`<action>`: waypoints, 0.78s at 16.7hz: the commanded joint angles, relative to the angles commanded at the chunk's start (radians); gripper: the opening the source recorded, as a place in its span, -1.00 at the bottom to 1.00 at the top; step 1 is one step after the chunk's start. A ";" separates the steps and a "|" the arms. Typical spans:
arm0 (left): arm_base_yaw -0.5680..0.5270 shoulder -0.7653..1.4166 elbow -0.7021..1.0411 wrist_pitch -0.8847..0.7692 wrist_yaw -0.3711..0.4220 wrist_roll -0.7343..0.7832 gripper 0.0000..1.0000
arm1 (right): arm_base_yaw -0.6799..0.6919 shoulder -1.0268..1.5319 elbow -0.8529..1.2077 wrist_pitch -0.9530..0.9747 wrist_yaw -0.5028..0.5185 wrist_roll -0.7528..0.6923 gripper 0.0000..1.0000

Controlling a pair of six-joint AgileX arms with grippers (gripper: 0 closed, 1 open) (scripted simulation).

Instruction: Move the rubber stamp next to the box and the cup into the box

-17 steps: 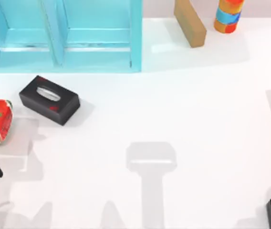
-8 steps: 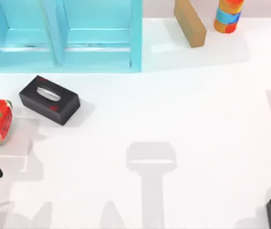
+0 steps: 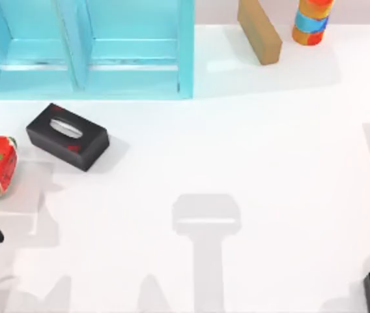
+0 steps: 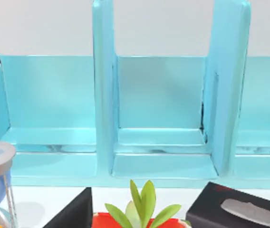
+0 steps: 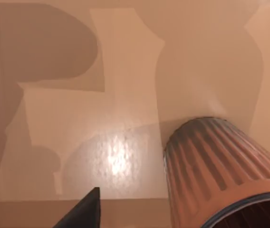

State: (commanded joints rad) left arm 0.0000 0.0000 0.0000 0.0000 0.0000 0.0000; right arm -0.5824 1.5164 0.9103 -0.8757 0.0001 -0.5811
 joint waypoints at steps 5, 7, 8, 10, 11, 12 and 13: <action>0.000 0.000 0.000 0.000 0.000 0.000 1.00 | -0.001 -0.004 0.011 -0.015 -0.001 0.002 1.00; 0.000 0.000 0.000 0.000 0.000 0.000 1.00 | -0.004 -0.014 0.049 -0.063 -0.004 0.003 1.00; 0.000 0.000 0.000 0.000 0.000 0.000 1.00 | -0.005 -0.021 0.076 -0.095 -0.006 0.002 1.00; 0.000 0.000 0.000 0.000 0.000 0.000 1.00 | -0.006 -0.035 0.139 -0.166 -0.011 -0.001 1.00; 0.000 0.000 0.000 0.000 0.000 0.000 1.00 | -0.006 -0.041 0.172 -0.201 -0.012 -0.002 1.00; 0.000 0.000 0.000 0.000 0.000 0.000 1.00 | -0.006 -0.047 0.206 -0.236 -0.011 -0.003 1.00; 0.000 0.000 0.000 0.000 0.000 0.000 1.00 | -0.006 -0.052 0.238 -0.271 -0.009 -0.003 1.00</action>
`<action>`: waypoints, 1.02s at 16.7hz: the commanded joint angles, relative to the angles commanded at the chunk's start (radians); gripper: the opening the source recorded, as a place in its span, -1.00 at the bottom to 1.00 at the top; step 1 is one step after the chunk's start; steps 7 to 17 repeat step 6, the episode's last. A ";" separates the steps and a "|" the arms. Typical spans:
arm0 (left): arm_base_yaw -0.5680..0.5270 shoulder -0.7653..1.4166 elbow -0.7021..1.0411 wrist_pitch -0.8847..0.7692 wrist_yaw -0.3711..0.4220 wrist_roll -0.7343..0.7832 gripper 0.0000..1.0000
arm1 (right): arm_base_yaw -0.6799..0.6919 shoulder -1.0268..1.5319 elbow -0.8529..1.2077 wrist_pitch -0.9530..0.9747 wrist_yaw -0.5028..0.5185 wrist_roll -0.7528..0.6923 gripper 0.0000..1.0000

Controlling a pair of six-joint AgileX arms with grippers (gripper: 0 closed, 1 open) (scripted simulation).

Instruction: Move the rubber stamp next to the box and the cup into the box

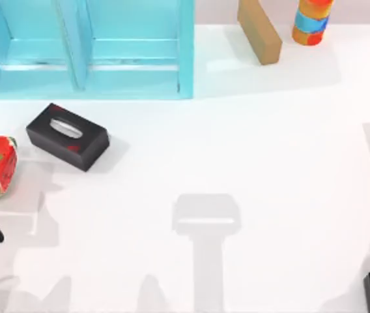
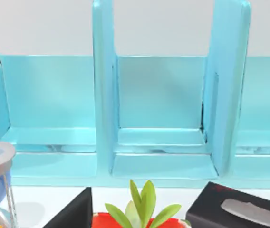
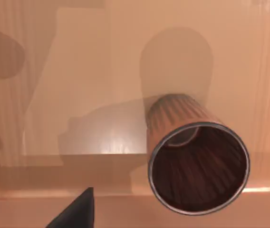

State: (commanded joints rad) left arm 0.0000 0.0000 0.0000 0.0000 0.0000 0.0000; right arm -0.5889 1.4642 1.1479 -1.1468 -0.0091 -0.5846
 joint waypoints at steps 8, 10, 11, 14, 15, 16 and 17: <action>0.000 0.000 0.000 0.000 0.000 0.000 1.00 | 0.002 -0.011 0.109 -0.138 0.009 -0.003 1.00; 0.000 0.000 0.000 0.000 0.000 0.000 1.00 | 0.002 -0.011 0.109 -0.138 0.009 -0.003 1.00; 0.000 0.000 0.000 0.000 0.000 0.000 1.00 | 0.002 -0.011 0.109 -0.138 0.009 -0.003 1.00; 0.000 0.000 0.000 0.000 0.000 0.000 1.00 | 0.002 -0.011 0.109 -0.138 0.009 -0.003 1.00; 0.000 0.000 0.000 0.000 0.000 0.000 1.00 | 0.002 -0.011 0.109 -0.138 0.009 -0.003 1.00; 0.000 0.000 0.000 0.000 0.000 0.000 1.00 | 0.002 -0.011 0.109 -0.138 0.009 -0.003 1.00; 0.000 0.000 0.000 0.000 0.000 0.000 1.00 | 0.002 -0.011 0.109 -0.138 0.009 -0.003 1.00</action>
